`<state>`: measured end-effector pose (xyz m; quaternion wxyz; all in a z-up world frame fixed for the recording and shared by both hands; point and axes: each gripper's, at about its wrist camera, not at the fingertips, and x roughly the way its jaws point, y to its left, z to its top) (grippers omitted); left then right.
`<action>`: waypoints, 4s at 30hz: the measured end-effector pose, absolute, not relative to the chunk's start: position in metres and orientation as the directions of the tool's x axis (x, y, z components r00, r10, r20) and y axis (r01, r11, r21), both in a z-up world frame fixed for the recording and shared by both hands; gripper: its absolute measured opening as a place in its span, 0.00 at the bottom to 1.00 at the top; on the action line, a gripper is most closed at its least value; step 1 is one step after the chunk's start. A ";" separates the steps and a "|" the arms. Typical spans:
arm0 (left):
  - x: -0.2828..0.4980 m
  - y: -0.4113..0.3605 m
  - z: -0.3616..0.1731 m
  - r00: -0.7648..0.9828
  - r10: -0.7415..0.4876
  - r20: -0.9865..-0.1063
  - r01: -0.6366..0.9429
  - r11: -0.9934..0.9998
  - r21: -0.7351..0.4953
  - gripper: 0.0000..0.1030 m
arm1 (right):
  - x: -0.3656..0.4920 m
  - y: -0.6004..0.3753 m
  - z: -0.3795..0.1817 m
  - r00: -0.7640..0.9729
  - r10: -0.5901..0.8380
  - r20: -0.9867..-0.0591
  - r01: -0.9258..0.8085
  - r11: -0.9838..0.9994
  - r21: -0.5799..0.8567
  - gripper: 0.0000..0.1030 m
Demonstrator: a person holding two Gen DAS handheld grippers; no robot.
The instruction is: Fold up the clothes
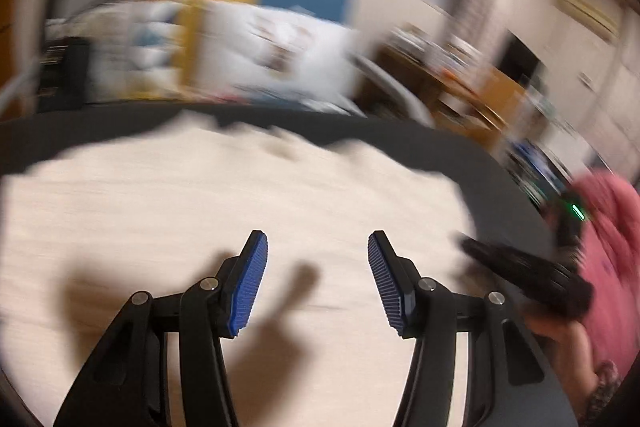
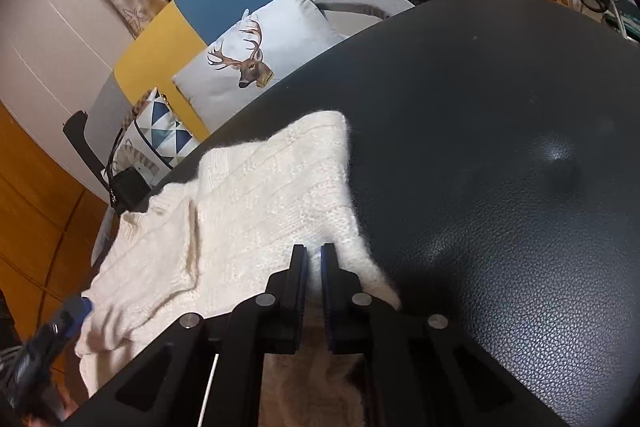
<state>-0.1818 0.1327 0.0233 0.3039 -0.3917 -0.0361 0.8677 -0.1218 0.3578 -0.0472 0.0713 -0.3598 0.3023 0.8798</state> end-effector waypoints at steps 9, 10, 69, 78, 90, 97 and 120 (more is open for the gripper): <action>-0.205 0.207 -0.011 -0.345 0.563 -0.751 -0.536 -0.775 -0.335 0.54 | -0.122 0.348 -0.040 -0.708 -0.016 -0.706 -0.358 -0.853 0.378 0.05; -0.204 0.203 -0.011 -0.339 0.563 -0.754 -0.547 -0.770 -0.329 0.52 | -0.122 0.348 -0.040 -0.709 -0.016 -0.705 -0.359 -0.853 0.380 0.05; -0.224 0.005 -0.010 -0.605 0.414 -0.680 -0.271 -0.910 -0.313 0.36 | -0.126 0.341 -0.032 -0.693 0.035 -0.720 -0.368 -0.876 0.311 0.07; -0.219 0.011 -0.013 -0.609 0.415 -0.676 -0.300 -0.909 -0.288 0.45 | -0.149 0.240 0.021 -0.764 -0.142 -0.629 -0.048 -0.960 0.275 0.15; -0.210 0.013 -0.014 -0.616 0.393 -0.683 -0.304 -0.918 -0.255 0.46 | -0.186 0.222 -0.028 -0.664 -0.210 -0.718 0.019 -0.964 0.264 0.18; -0.186 0.014 -0.013 -0.632 0.338 -0.697 -0.293 -0.937 -0.188 0.46 | -0.174 0.199 -0.029 -0.672 -0.129 -0.729 0.035 -0.989 0.142 0.18; -0.114 -0.006 -0.013 -0.678 0.257 -0.689 -0.229 -0.964 -0.134 0.46 | -0.116 0.153 -0.033 -0.673 -0.024 -0.739 0.032 -0.999 0.004 0.18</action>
